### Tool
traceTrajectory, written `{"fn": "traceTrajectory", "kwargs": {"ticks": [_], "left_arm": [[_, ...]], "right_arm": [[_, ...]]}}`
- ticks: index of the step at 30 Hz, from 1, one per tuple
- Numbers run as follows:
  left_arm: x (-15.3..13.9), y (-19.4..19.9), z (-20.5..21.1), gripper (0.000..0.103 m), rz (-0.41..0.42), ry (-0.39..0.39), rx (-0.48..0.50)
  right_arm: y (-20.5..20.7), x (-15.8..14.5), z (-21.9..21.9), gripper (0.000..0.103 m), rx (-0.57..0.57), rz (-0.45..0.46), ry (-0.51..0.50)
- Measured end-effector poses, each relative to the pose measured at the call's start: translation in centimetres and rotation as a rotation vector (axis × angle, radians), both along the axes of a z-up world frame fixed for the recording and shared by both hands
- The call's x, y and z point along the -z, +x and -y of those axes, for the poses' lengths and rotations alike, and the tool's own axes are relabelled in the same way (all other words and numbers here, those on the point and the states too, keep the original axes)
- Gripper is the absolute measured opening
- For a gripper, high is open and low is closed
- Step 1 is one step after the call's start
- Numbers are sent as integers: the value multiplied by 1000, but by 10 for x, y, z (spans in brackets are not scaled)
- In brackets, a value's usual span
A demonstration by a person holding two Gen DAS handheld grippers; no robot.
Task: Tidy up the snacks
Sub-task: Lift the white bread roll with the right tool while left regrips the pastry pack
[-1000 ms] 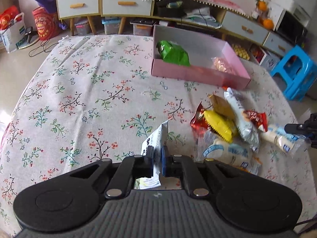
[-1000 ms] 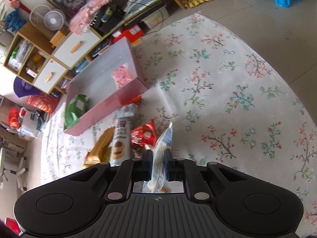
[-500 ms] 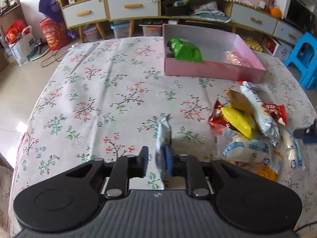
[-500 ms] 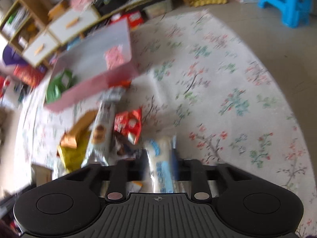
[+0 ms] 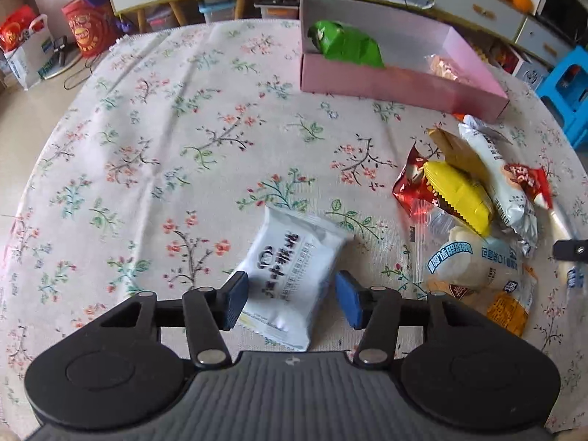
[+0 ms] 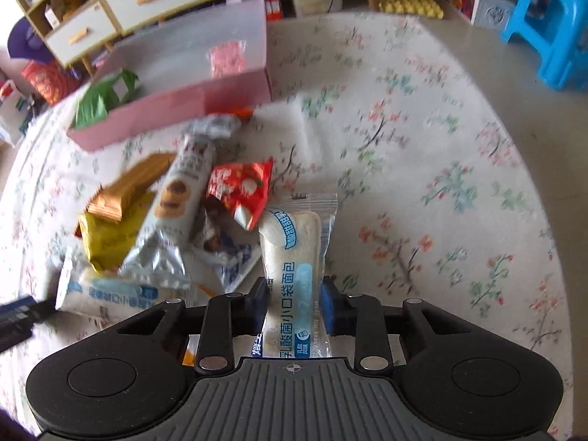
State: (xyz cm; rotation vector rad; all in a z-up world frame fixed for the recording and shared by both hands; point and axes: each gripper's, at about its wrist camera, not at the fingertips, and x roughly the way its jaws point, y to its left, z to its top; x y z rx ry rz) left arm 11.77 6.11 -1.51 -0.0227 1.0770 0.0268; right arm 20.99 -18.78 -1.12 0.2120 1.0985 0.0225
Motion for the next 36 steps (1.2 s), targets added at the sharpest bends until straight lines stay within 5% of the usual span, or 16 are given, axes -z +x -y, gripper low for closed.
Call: {"fn": "traceTrajectory", "kwargs": {"ticks": [5, 7, 11, 14, 15, 20, 27, 32, 36], "left_arm": [[3, 1, 8, 66, 10, 124, 18], [3, 1, 10, 82, 22, 164, 30], [9, 0, 8, 89, 17, 169, 27], [7, 1, 2, 73, 14, 97, 8], [6, 1, 0, 60, 13, 65, 2], [1, 1, 1, 39, 32, 48, 15], [-6, 2, -9, 33, 39, -42, -31], [-21, -1, -22, 10, 79, -152, -70], [-15, 4, -24, 8, 47, -169, -87]], "right_arm": [[-1, -15, 7, 27, 18, 41, 47], [-2, -20, 9, 27, 23, 55, 62], [-4, -25, 14, 27, 41, 70, 78], [-5, -26, 18, 27, 56, 79, 85], [-5, -28, 20, 27, 60, 84, 87], [-7, -34, 24, 27, 66, 110, 119], [-9, -43, 26, 27, 68, 142, 149], [-10, -46, 31, 27, 80, 151, 161], [-8, -47, 36, 27, 95, 153, 178]]}}
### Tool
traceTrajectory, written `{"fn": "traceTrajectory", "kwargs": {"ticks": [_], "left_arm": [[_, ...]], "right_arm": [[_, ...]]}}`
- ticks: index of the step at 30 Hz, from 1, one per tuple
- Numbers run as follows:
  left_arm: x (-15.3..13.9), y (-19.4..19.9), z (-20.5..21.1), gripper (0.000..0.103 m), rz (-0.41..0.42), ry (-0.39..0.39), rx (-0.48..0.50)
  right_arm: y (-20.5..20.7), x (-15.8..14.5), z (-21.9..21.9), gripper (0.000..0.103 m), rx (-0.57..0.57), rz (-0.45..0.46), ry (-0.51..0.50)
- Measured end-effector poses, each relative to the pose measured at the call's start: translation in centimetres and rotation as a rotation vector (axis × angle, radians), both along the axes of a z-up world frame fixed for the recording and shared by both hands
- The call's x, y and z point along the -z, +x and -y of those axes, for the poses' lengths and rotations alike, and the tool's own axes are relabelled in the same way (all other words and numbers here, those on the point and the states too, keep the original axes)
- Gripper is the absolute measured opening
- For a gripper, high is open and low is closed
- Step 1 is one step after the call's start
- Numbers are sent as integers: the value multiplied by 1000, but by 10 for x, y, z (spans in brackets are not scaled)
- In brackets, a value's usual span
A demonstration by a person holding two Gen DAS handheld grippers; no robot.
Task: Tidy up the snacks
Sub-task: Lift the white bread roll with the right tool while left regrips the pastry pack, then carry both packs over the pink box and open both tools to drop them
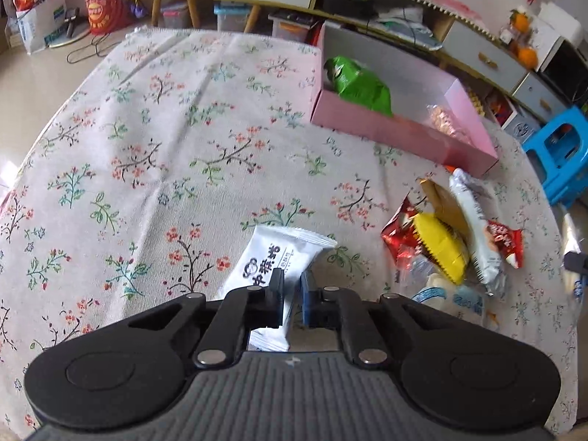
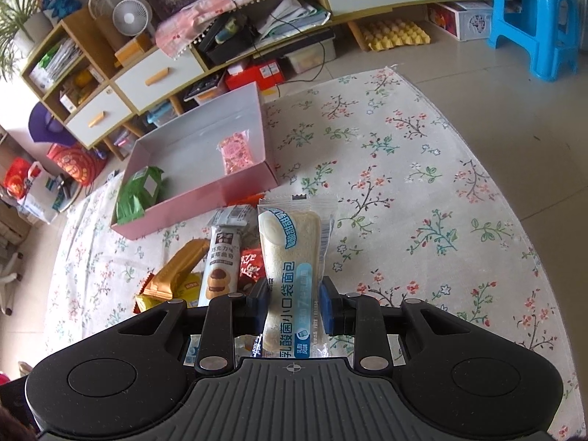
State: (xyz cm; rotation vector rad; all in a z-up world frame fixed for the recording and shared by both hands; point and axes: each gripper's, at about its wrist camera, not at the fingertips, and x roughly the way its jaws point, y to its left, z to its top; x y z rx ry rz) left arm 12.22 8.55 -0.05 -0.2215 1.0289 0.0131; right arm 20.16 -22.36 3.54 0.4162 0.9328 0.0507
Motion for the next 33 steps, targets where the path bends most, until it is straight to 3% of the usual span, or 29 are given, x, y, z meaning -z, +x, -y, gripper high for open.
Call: {"fn": "traceTrajectory", "kwargs": {"ticks": [2, 3, 5, 7, 9, 13, 15, 17, 19, 27, 33], "left_arm": [[0, 3, -1, 9, -3, 21, -20], [0, 4, -2, 14, -2, 24, -25], [-2, 6, -3, 28, 8, 21, -30], [-1, 7, 0, 58, 7, 42, -27], [3, 7, 2, 71, -6, 89, -24], [18, 15, 2, 83, -48, 147, -17], [30, 20, 0, 84, -77, 154, -31], [32, 19, 0, 83, -50, 162, -45], [26, 18, -1, 48, -29, 158, -29], [16, 13, -12, 43, -31, 77, -94], [-11, 11, -9, 43, 60, 28, -108]], "right_arm": [[1, -1, -1, 27, -5, 3, 5], [1, -1, -2, 27, -7, 4, 11], [1, -2, -5, 27, -16, 8, 20], [1, -4, -8, 27, -27, 11, 26], [1, -5, -10, 27, -37, 14, 35], [-2, -9, -12, 27, -49, 26, 49], [-2, -9, -11, 27, -50, 28, 53], [-2, -9, -11, 27, -50, 26, 56], [-2, -9, -9, 27, -49, 25, 65], [-2, -12, -5, 27, -42, 38, 85], [5, -7, -11, 27, -53, 17, 79]]}}
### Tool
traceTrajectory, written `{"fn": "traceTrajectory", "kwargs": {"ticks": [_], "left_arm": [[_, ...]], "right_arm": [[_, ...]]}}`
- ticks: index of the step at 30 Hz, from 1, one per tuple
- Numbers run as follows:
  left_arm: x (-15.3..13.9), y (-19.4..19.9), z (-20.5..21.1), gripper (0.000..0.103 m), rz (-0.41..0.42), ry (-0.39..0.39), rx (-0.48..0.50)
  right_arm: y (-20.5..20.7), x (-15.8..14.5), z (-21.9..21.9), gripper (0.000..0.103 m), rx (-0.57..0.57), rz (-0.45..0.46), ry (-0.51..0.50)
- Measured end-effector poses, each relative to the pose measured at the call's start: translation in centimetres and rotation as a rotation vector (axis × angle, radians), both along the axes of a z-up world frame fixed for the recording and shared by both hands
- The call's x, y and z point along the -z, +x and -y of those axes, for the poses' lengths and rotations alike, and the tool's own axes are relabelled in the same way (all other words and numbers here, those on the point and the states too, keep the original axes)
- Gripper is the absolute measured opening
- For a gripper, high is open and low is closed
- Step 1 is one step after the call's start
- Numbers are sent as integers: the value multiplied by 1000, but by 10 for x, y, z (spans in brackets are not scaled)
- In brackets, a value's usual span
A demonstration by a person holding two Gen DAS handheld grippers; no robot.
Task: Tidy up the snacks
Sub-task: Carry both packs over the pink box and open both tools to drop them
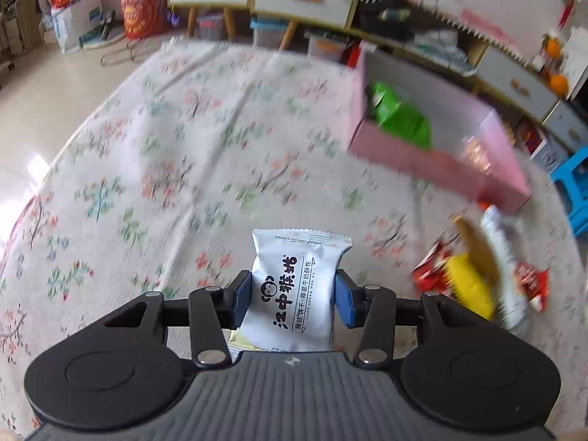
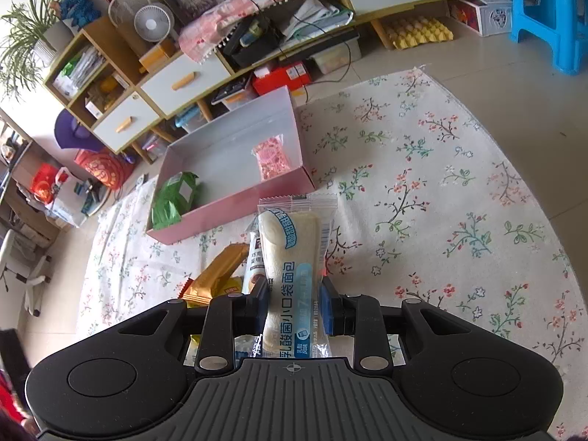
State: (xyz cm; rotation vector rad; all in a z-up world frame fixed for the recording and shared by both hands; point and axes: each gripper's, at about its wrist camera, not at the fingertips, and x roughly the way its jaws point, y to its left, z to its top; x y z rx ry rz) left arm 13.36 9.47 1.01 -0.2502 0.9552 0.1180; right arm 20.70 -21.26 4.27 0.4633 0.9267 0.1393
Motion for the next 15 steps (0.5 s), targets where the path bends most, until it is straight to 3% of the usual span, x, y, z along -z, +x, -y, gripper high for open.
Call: {"fn": "traceTrajectory", "kwargs": {"ticks": [6, 9, 12, 15], "left_arm": [[-36, 32, 24, 43, 120, -69, 48], [-46, 56, 40, 43, 151, -122, 67], [-42, 86, 61, 43, 155, -158, 93], [-28, 117, 73, 43, 122, -173, 92]], "right_arm": [[33, -6, -6, 27, -10, 22, -14], [57, -5, -4, 27, -3, 12, 32], [83, -2, -2, 27, 12, 3, 108], [105, 2, -6, 27, 11, 23, 113]]}}
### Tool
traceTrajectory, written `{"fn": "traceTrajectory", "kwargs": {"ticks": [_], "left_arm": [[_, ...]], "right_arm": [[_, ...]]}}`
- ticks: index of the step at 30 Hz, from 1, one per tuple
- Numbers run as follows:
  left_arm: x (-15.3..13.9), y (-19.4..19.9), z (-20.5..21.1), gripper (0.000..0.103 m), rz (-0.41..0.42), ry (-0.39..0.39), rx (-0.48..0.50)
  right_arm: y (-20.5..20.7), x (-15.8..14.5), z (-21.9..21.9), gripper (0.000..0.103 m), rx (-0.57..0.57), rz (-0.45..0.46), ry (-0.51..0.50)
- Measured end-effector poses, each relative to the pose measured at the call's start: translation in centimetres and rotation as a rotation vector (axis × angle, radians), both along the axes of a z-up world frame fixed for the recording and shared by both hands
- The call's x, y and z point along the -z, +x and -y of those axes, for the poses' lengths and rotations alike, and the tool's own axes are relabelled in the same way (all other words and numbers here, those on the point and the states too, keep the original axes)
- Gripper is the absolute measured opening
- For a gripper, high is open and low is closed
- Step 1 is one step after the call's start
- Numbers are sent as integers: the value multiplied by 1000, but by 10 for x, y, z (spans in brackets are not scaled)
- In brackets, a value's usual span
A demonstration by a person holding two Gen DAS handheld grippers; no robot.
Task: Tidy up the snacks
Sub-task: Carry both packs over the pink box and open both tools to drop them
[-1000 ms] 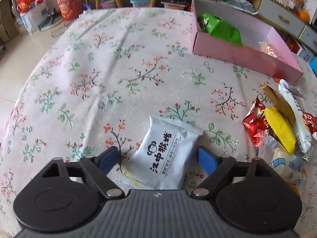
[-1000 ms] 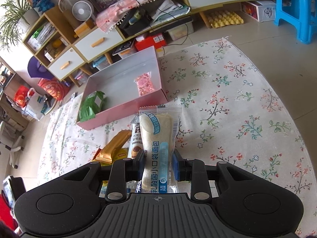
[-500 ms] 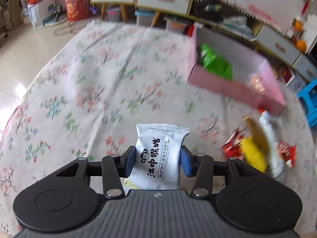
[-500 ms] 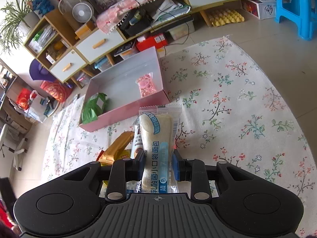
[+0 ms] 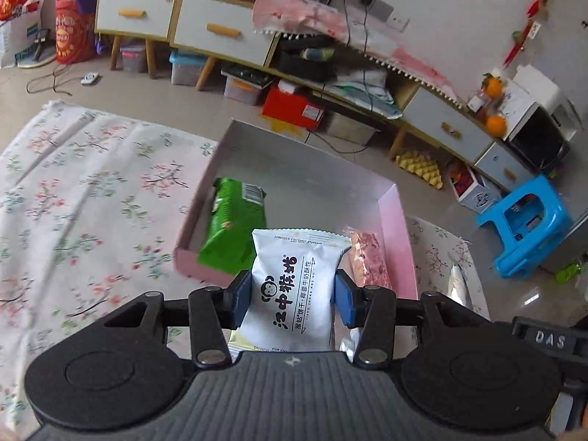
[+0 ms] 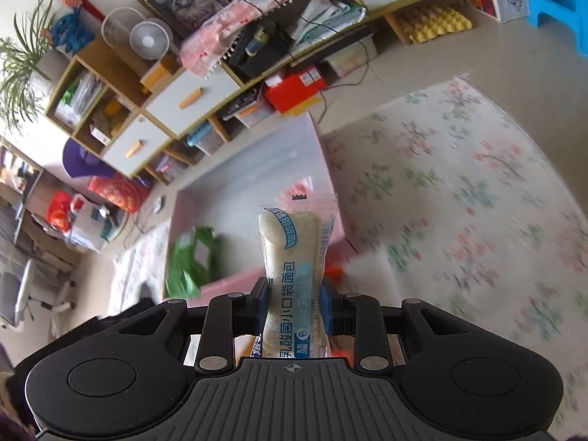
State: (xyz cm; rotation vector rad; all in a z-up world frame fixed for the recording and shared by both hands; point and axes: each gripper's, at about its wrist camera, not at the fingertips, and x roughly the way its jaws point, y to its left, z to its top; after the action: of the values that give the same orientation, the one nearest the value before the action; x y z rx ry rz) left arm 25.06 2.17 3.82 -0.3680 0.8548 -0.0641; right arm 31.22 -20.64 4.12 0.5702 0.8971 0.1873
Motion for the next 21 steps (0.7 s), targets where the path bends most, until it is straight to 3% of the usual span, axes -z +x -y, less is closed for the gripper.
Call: {"fn": "traceTrajectory", "kwargs": {"ticks": [5, 11, 14, 17, 20, 21], "left_arm": [[14, 35, -3, 44, -32, -76, -32], [23, 47, -2, 44, -19, -87, -45], [27, 47, -3, 44, -20, -56, -39], [25, 45, 0, 44, -2, -4, -33], [22, 46, -3, 44, 5, -3, -29], [20, 45, -5, 45, 13, -9, -32]], "right_arm": [[33, 4, -5, 27, 24, 28, 41], [68, 14, -28, 27, -17, 91, 0], [75, 18, -40, 28, -36, 97, -14], [73, 17, -40, 32, -7, 111, 5], [70, 14, -35, 52, 3, 111, 37], [68, 11, -32, 54, 9, 108, 32]]}}
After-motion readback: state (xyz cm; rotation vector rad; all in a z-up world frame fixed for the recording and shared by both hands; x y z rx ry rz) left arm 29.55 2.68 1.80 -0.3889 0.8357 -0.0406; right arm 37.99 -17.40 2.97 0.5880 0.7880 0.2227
